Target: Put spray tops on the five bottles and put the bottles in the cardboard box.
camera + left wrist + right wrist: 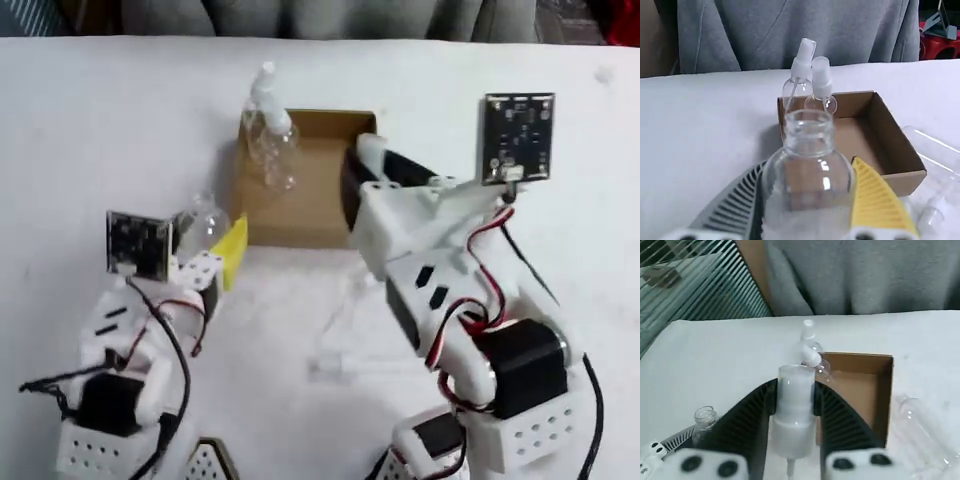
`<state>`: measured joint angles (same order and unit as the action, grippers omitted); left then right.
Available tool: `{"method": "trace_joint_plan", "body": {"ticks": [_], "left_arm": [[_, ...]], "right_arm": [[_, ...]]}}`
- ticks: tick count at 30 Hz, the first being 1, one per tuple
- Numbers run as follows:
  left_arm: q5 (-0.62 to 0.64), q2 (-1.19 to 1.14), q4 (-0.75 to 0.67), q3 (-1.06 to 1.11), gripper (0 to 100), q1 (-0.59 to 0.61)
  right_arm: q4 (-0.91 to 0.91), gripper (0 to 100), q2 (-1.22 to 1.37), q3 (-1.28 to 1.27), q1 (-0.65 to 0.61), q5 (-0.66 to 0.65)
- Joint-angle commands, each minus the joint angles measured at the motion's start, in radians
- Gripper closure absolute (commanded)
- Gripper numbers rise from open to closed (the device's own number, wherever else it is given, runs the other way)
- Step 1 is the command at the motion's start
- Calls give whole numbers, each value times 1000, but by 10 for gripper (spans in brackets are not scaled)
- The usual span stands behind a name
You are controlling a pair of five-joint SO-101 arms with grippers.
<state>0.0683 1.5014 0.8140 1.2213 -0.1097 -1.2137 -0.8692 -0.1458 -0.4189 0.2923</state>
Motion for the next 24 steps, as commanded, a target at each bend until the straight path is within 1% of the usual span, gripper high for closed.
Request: {"method": "trace_joint_plan", "body": {"ticks": [1,7,13,15,20,22,24], "left_arm": [[0,142,-37,32,977,-10],[0,278,-29,86,978,-13],[0,320,-28,124,978,-111],[0,320,-28,130,978,-128],[0,320,-28,138,978,-142],[0,320,-28,140,978,-142],[-3,320,-35,164,978,-142]], "right_arm": [[31,983,-22,-14,-65,8],[73,983,-87,-74,-125,0],[189,983,-237,-230,-179,-2],[292,983,-269,-298,-193,-23],[673,983,-291,-436,-193,-184],[768,983,-282,-454,-194,-216],[811,983,-257,-448,-206,-226]]}}
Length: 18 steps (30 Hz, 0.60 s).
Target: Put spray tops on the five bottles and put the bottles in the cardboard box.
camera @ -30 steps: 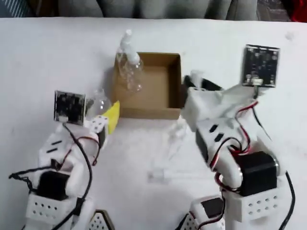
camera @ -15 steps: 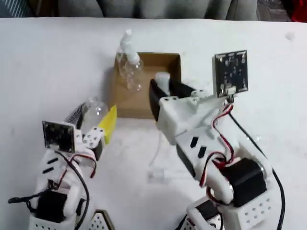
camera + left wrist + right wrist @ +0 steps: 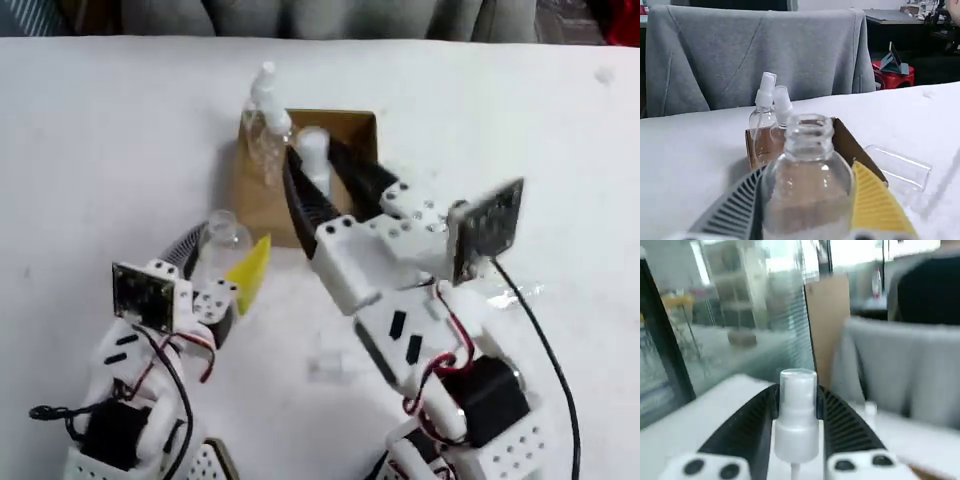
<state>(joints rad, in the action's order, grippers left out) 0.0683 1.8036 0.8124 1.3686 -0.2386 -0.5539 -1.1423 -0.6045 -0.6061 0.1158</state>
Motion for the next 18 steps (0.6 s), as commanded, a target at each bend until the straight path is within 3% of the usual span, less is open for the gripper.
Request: {"method": "trace_joint_plan", "body": {"ticks": [1,7,18], "left_arm": [[-5,18,-34,31,978,-13],[-6,19,-35,43,978,-13],[-6,19,-35,51,977,-13]], "right_arm": [[154,983,33,25,-35,-51],[130,983,165,123,-159,-49],[148,983,447,431,-157,-52]]}}
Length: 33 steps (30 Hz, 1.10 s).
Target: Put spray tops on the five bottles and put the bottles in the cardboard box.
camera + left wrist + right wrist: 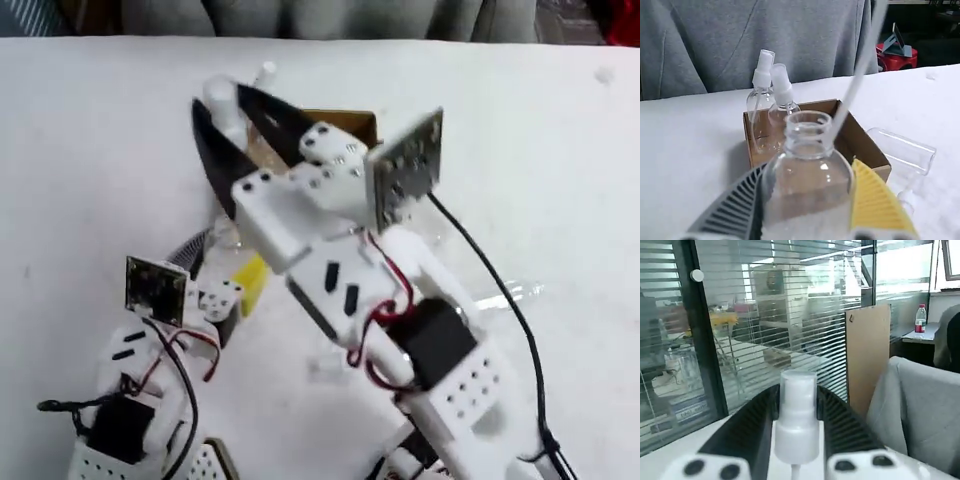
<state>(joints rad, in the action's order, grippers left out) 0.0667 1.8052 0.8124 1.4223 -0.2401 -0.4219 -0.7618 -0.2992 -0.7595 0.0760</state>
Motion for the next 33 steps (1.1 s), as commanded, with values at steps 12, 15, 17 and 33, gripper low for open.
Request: {"method": "trace_joint_plan", "body": {"ticks": [12,15,17,33], "left_arm": [[-5,18,-35,-3,977,-12],[-5,18,-35,-3,977,-12],[-5,18,-35,-3,977,-12],[0,18,-35,-6,977,-7]], "right_arm": [[-27,983,137,201,-5,-137],[-33,983,139,195,-5,-132],[-47,983,142,193,-5,-132],[12,983,142,44,-5,-123]]}}
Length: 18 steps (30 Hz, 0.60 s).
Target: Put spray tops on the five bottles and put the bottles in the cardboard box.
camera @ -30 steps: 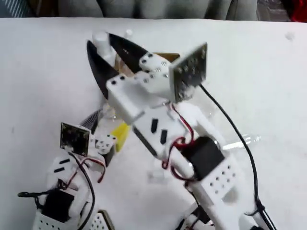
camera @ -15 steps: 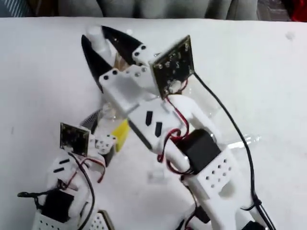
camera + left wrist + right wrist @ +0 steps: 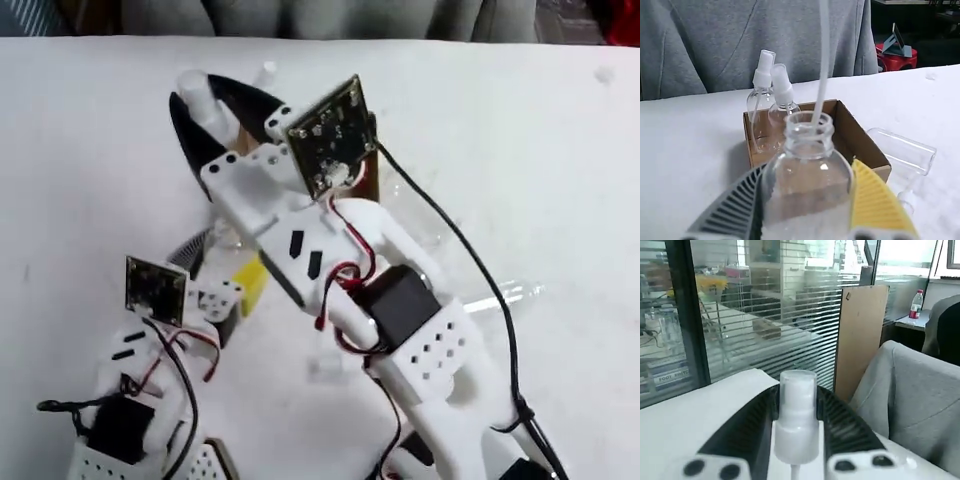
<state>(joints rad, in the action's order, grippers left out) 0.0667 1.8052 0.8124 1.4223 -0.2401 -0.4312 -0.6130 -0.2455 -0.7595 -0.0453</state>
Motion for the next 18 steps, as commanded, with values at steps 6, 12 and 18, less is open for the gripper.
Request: {"method": "trace_joint_plan", "body": {"ticks": [6,12,18], "left_arm": [[0,18,-35,-8,977,-4],[0,18,-35,-8,977,-4],[0,18,-35,-8,976,-4]], "right_arm": [[12,983,-12,-75,-5,132],[12,984,-19,-167,-5,137],[-128,984,-19,-195,-8,204]]}}
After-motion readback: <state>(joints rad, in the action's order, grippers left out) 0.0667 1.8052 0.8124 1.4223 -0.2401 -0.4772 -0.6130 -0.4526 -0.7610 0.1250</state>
